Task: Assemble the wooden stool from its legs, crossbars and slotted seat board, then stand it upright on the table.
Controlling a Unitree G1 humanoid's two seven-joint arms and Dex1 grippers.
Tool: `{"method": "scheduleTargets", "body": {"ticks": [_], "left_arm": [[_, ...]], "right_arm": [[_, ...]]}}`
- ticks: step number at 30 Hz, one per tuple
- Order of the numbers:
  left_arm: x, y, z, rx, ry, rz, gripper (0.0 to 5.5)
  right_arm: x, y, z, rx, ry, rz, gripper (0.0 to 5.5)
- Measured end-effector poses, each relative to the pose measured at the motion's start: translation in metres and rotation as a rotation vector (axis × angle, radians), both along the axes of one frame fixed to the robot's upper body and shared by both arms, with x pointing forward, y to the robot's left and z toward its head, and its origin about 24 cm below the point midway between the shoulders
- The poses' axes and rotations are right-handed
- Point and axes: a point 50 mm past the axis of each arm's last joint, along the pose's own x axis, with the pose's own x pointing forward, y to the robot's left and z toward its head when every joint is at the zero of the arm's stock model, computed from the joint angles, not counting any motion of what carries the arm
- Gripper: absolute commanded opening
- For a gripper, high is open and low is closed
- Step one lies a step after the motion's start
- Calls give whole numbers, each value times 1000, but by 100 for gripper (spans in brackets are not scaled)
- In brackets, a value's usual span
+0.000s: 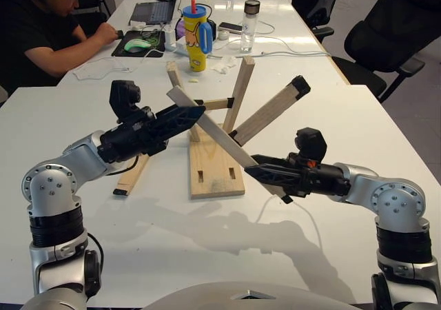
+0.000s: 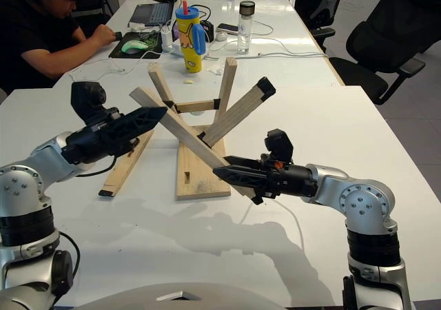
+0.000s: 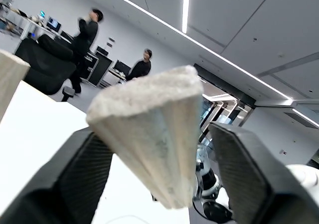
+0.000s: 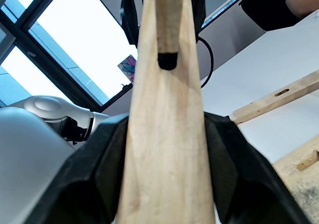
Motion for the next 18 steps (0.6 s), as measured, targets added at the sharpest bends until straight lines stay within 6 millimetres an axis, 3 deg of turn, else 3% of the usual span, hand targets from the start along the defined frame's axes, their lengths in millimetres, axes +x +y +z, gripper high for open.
{"method": "scheduleTargets", "body": {"ticks": [4,12,18], "left_arm": [[-2,0,-1,18,5,-35,214],[-5,0,-5,86,14,-82,210],[-9,17,-24,189,52,-11,207]], "right_arm": [[-2,0,-1,-10,6,33,204],[-1,-2,-7,-71,-11,66,204],[16,-4,-16,-174,-94,-56,320]]}}
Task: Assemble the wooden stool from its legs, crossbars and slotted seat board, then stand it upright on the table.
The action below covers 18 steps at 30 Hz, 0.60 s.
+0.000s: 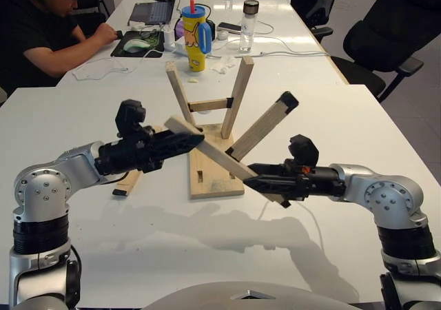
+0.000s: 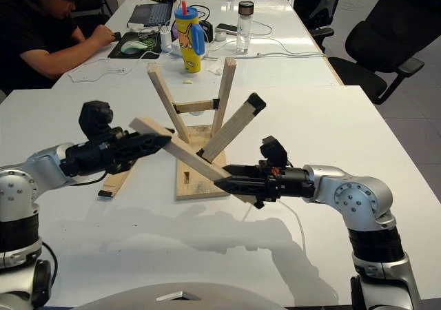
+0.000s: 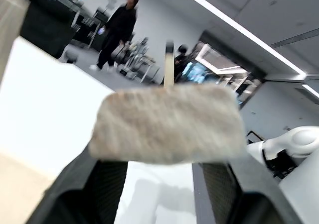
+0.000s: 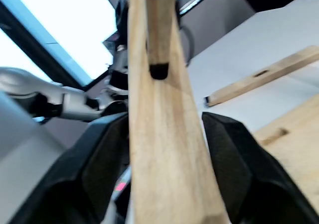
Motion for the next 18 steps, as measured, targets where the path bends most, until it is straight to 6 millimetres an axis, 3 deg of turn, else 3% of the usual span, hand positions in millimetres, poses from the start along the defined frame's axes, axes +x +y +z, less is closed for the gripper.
{"method": "scheduleTargets", "body": {"ticks": [5,12,18], "left_arm": [[1,34,7,76,-31,103,207],[6,74,21,196,-72,186,207],[16,74,45,253,-226,149,207]], "right_arm": [[2,1,-17,-148,-120,-53,357],[-1,9,-52,-535,-569,12,357],[5,17,-82,-697,-850,-29,357]]}}
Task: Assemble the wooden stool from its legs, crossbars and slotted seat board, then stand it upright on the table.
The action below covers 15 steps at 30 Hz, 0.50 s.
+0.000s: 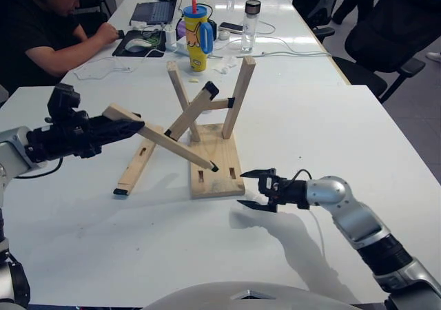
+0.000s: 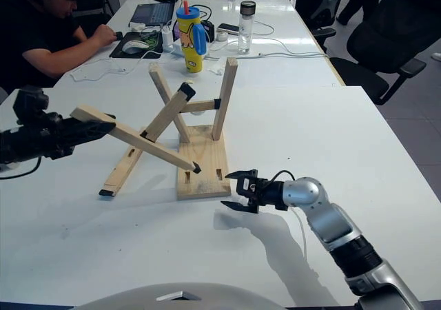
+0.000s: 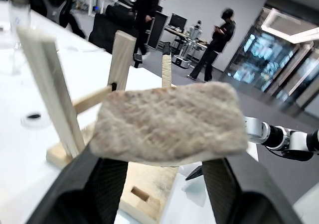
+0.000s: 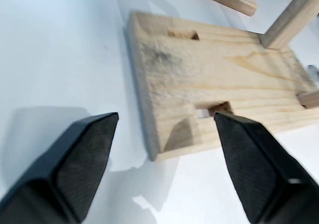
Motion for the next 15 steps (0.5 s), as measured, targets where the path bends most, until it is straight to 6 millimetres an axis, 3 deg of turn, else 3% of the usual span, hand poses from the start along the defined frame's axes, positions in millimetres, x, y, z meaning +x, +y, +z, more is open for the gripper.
{"method": "scheduleTargets", "body": {"ticks": [7,15], "left_arm": [[3,-1,-7,78,-9,-11,207],[5,0,-11,141,-37,4,207]], "right_arm": [[12,-4,-7,-61,-107,-39,357],[29,-26,-4,-110,-147,-144,357]]}}
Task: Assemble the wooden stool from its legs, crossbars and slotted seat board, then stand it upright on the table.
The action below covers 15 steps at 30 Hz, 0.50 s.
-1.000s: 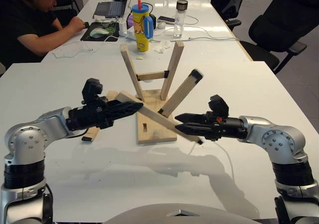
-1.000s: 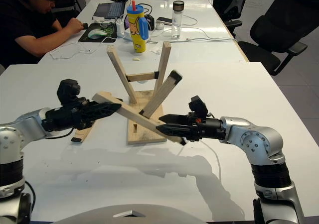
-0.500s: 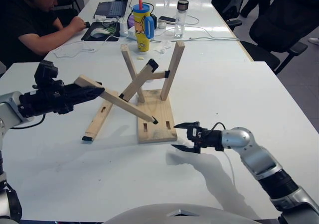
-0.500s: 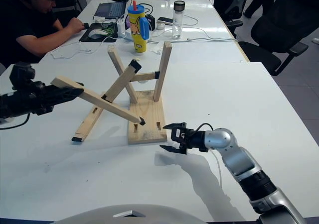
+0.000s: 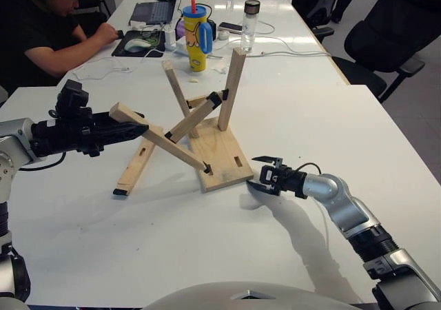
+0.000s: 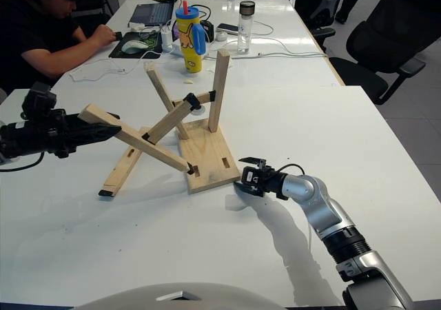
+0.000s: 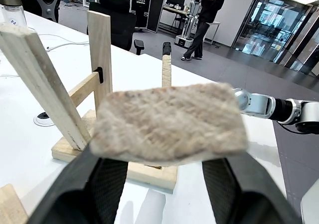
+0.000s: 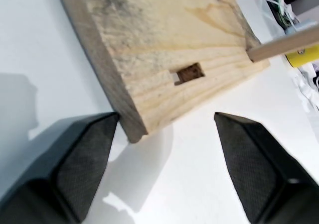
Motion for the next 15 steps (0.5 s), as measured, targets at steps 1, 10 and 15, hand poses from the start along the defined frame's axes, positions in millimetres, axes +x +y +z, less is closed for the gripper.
{"method": "scheduleTargets", "body": {"ticks": [1,10,15], "left_arm": [[1,0,-1,9,-2,2,207],[13,-15,-14,63,-24,-46,207],[20,-20,-15,89,-55,-72,207]], "right_arm": [[-1,0,0,6,8,5,357],[-19,16,-3,182,185,24,357],[-18,18,-5,194,201,9,357]]}}
